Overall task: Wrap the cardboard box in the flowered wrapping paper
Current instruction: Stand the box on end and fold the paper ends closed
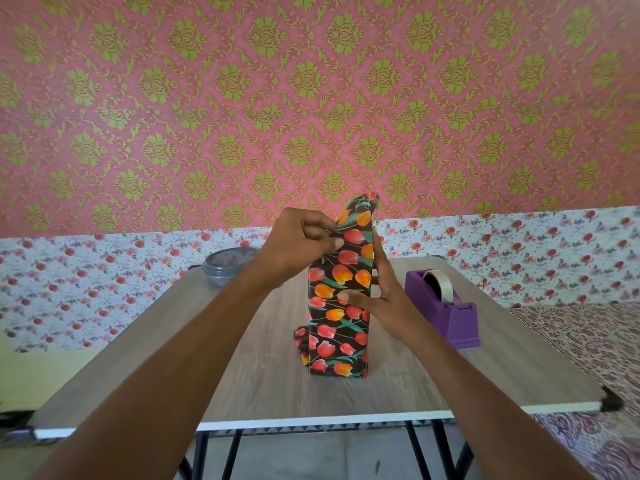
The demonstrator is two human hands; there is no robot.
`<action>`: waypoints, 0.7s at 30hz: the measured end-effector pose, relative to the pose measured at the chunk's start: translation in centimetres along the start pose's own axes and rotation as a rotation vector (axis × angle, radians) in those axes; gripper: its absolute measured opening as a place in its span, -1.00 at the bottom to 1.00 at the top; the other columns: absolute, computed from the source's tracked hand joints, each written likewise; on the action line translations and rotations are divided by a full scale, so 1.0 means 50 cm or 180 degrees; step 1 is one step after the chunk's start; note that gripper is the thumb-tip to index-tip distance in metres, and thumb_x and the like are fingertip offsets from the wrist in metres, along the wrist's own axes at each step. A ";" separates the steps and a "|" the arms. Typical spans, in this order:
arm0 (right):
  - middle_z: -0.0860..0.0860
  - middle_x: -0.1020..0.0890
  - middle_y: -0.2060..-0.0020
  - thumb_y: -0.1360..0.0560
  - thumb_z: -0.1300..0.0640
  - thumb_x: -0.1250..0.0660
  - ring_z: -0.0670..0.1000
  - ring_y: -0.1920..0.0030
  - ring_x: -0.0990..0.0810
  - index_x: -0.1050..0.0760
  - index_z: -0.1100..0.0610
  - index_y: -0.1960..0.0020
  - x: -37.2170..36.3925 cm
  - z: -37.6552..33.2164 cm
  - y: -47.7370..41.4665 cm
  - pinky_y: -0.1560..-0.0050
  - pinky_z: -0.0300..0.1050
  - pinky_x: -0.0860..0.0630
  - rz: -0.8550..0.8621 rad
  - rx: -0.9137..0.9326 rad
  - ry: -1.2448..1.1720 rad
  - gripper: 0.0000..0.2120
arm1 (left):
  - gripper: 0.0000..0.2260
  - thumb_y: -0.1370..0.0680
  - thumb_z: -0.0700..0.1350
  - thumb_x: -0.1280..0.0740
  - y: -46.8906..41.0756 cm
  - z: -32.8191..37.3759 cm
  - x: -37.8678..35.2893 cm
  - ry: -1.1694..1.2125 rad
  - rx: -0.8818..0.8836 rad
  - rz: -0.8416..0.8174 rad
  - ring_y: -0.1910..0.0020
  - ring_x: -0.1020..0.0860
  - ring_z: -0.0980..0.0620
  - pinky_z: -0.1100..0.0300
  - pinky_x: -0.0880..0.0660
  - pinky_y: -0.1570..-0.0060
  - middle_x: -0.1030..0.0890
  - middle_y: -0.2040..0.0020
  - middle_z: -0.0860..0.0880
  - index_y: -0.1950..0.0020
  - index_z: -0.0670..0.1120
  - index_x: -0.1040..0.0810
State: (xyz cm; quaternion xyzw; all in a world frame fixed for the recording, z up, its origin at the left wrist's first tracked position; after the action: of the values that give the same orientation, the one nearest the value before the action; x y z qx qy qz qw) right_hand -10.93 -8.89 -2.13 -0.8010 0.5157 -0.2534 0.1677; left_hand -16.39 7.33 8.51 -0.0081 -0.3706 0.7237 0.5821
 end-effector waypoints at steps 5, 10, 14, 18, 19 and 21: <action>0.01 -0.39 -0.47 -0.43 -0.03 -0.60 0.04 -0.45 -0.44 0.04 -0.36 -0.60 0.001 0.000 -0.004 -0.40 0.25 -0.47 0.0001 0.0009 0.0128 0.03 | -0.86 -0.53 -0.11 -0.50 0.001 0.015 -0.008 -0.0099 -0.0042 -0.0026 0.15 -0.71 -0.03 0.02 -0.58 -0.01 -0.72 0.25 -0.10 0.07 -0.17 -0.63; -0.03 -0.36 -0.49 -0.41 -0.14 -0.58 0.00 -0.46 -0.44 0.07 -0.38 -0.60 0.003 -0.001 -0.006 -0.44 0.21 -0.43 -0.0036 0.0063 0.0274 0.03 | -0.81 -0.57 -0.23 -0.43 -0.001 0.024 -0.018 -0.0003 -0.0239 -0.0085 0.23 -0.52 0.00 0.06 -0.47 0.10 -0.54 0.27 -0.21 0.18 -0.27 -0.51; -0.04 -0.38 -0.46 -0.36 -0.25 -0.56 0.02 -0.46 -0.42 0.08 -0.41 -0.59 0.005 0.001 -0.010 -0.44 0.26 -0.40 -0.0039 0.0039 0.0386 0.04 | -0.86 -0.60 -0.32 -0.37 0.001 0.015 -0.019 0.0668 -0.0016 -0.0123 0.19 -0.62 -0.13 0.06 -0.46 0.12 -0.56 0.20 -0.42 0.10 -0.35 -0.46; -0.09 -0.39 -0.42 -0.34 -0.34 -0.55 -0.01 -0.45 -0.41 0.10 -0.43 -0.58 0.006 0.002 -0.013 -0.43 0.25 -0.42 -0.0082 0.0054 0.0505 0.06 | -0.84 -0.58 -0.43 -0.30 0.000 0.007 -0.025 0.1593 0.0217 -0.0232 0.15 -0.67 -0.05 0.13 -0.54 0.06 -0.58 0.33 -0.14 0.15 -0.23 -0.47; -0.08 -0.39 -0.41 -0.33 -0.36 -0.55 -0.01 -0.44 -0.42 0.11 -0.43 -0.58 0.006 0.003 -0.014 -0.42 0.25 -0.43 -0.0100 0.0042 0.0524 0.07 | -0.81 -0.58 -0.44 -0.29 0.000 0.007 -0.026 0.1748 0.0257 -0.0240 0.15 -0.64 -0.05 0.12 -0.52 0.02 -0.55 0.32 -0.12 0.17 -0.22 -0.48; -0.07 -0.37 -0.41 -0.33 -0.35 -0.55 0.00 -0.45 -0.40 0.12 -0.45 -0.57 0.008 0.003 -0.016 -0.41 0.27 -0.43 -0.0139 0.0018 0.0529 0.08 | -0.80 -0.58 -0.45 -0.28 0.003 0.007 -0.029 0.1817 0.0247 -0.0250 0.18 -0.58 0.04 0.18 -0.49 0.02 -0.51 0.32 -0.06 0.18 -0.21 -0.48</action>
State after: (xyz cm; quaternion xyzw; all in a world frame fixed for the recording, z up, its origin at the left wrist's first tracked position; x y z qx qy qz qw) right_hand -10.10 -8.91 -1.76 -0.7878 0.5096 -0.3240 0.1210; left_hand -16.20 5.88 8.09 -0.1748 -0.1638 0.6827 0.6903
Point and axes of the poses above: each hand's wrist, its own y-axis away from the middle knuckle, its own x-axis out of the back of the hand, z = x × y, the point moved 5 cm from there along -y, towards the middle knuckle
